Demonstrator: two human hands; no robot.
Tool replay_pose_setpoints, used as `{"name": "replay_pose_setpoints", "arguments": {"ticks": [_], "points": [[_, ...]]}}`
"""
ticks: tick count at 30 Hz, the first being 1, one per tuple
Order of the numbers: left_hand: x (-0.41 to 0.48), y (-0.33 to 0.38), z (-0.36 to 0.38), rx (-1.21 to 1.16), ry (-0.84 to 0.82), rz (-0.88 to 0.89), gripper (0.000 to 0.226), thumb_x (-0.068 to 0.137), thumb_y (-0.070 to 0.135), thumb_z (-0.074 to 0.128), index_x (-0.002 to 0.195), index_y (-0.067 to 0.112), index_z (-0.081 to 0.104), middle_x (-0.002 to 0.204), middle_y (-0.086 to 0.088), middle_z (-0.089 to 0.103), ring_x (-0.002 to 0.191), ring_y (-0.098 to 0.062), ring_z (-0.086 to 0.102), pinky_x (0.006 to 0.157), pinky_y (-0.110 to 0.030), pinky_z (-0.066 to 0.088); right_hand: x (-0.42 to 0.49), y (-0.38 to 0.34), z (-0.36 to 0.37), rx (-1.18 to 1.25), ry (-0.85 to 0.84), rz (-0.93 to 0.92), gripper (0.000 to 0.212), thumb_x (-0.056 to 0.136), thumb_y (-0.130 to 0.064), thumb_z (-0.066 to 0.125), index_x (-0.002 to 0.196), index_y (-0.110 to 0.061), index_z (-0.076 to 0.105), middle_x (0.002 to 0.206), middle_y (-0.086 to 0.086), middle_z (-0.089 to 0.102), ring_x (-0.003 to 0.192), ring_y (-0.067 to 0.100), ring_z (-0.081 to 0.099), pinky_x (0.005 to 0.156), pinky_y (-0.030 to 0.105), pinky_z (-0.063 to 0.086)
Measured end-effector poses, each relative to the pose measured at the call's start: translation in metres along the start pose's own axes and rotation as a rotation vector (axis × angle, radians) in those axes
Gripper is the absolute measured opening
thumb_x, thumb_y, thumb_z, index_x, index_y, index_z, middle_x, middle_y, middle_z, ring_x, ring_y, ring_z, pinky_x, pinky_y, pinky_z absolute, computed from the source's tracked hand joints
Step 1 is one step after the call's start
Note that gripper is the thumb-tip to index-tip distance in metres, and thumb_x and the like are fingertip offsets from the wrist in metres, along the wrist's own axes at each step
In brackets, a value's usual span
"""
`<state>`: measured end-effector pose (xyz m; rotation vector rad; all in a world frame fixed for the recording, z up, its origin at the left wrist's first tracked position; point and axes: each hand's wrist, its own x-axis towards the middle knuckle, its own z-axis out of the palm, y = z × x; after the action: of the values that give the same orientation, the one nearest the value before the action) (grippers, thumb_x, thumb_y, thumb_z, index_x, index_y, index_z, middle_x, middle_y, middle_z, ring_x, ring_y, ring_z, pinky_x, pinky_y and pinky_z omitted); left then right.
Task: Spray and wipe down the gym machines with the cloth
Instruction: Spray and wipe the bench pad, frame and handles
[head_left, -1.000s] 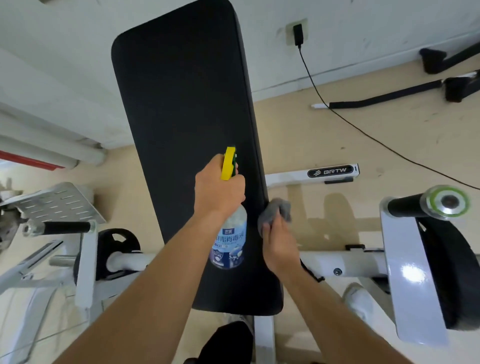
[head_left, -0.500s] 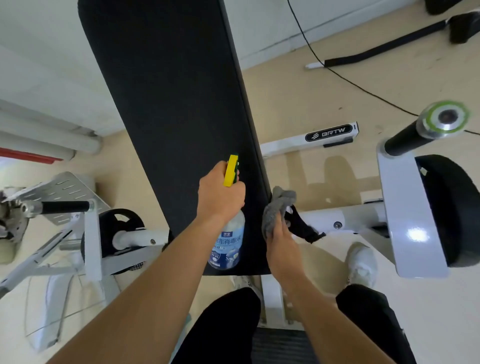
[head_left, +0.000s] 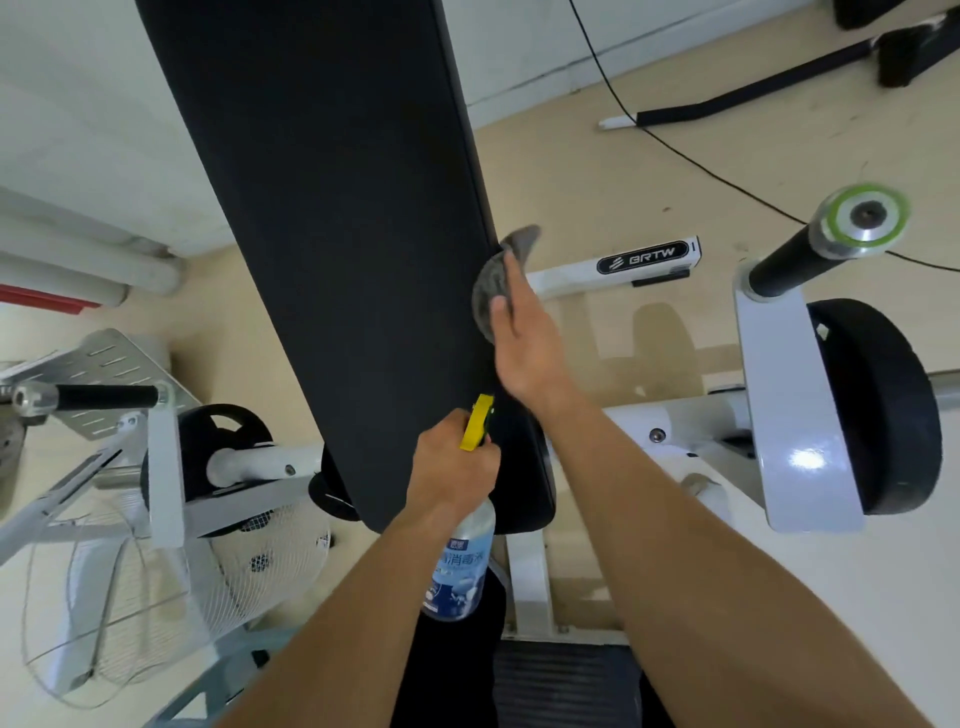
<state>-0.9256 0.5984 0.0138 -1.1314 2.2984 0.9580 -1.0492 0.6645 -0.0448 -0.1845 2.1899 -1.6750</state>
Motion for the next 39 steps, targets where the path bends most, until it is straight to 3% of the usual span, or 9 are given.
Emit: {"name": "replay_pose_setpoints", "arguments": {"ticks": [4,11,15,19,24,28,31,34,39], "points": [[0.009,0.010,-0.032,-0.032,0.101,0.033,0.004,0.083,0.008,0.058,0.080,0.010,0.058,0.077,-0.019,0.065,0.062,-0.038,0.068,0.059,-0.043,0.058,-0.051,0.036,0.046,-0.116,0.090,0.069,0.056,0.108,-0.025,0.029,0.159,-0.024,0.007,0.166,0.002,0.015,0.151,0.025,0.019,0.100,0.035,0.044],[0.036,0.053,-0.062,-0.040,0.115,0.233,0.008,0.083,0.007,0.056,0.090,0.008,0.061,0.091,-0.021,0.065,0.072,-0.044,0.066,0.065,-0.054,0.060,-0.174,0.106,0.047,-0.368,-0.184,0.460,0.060,0.106,-0.018,0.033,0.159,-0.011,0.005,0.167,0.007,0.009,0.154,0.026,0.008,0.118,0.038,0.032],[0.039,0.062,-0.056,-0.104,0.087,0.239,0.011,0.087,-0.001,0.055,0.094,0.003,0.062,0.097,-0.021,0.065,0.063,-0.027,0.061,0.056,-0.031,0.060,-0.119,0.072,0.047,-0.338,0.013,0.357,0.051,0.105,-0.015,0.040,0.152,0.002,0.029,0.150,0.022,0.043,0.139,0.040,0.037,0.112,0.045,0.035],[0.035,0.051,-0.044,-0.122,0.055,0.233,0.011,0.085,-0.001,0.055,0.092,0.005,0.062,0.093,-0.020,0.066,0.054,-0.021,0.062,0.058,-0.042,0.060,-0.076,0.034,0.054,-0.368,0.128,0.364,0.056,0.106,-0.023,0.033,0.158,-0.013,0.016,0.162,0.008,0.029,0.140,0.038,0.035,0.110,0.050,0.037],[0.032,0.035,-0.034,-0.098,0.026,0.224,0.010,0.085,-0.001,0.055,0.090,0.005,0.061,0.091,-0.022,0.065,0.053,-0.022,0.061,0.056,-0.039,0.058,-0.107,0.057,0.059,-0.377,0.075,0.422,0.054,0.106,-0.034,0.029,0.157,-0.023,0.017,0.163,-0.003,0.026,0.136,0.034,0.044,0.098,0.044,0.044],[0.027,0.024,-0.024,-0.053,0.012,0.212,0.009,0.082,0.009,0.054,0.088,0.013,0.060,0.089,-0.020,0.065,0.062,-0.033,0.061,0.064,-0.054,0.061,-0.159,0.085,0.048,-0.519,-0.035,0.419,0.048,0.102,-0.018,0.045,0.148,-0.008,0.038,0.138,0.015,0.058,0.107,0.040,0.064,0.080,0.042,0.051],[0.015,0.015,-0.012,-0.013,-0.013,0.180,0.011,0.076,0.016,0.052,0.084,0.019,0.058,0.088,-0.016,0.065,0.076,-0.044,0.063,0.067,-0.059,0.059,-0.181,0.092,0.023,-0.613,-0.213,0.572,0.026,0.104,-0.020,0.039,0.126,-0.016,0.050,0.116,0.011,0.060,0.098,0.033,0.064,0.070,0.036,0.043],[0.001,-0.001,0.004,-0.026,-0.036,0.106,0.013,0.073,0.018,0.051,0.083,0.021,0.058,0.088,-0.015,0.065,0.070,-0.035,0.060,0.068,-0.060,0.059,-0.194,0.091,-0.008,-0.451,-0.051,0.480,0.018,0.104,-0.028,0.042,0.105,-0.017,0.056,0.095,0.001,0.058,0.084,0.027,0.062,0.061,0.033,0.038],[-0.022,-0.025,0.032,-0.004,-0.097,0.064,0.007,0.073,0.021,0.054,0.079,0.021,0.052,0.076,-0.015,0.061,0.071,-0.044,0.064,0.064,-0.060,0.057,-0.158,0.061,-0.048,-0.254,0.127,0.389,0.026,0.104,-0.032,0.043,0.110,-0.011,0.058,0.151,0.004,0.036,0.119,0.021,0.051,0.088,0.027,0.037]]}}
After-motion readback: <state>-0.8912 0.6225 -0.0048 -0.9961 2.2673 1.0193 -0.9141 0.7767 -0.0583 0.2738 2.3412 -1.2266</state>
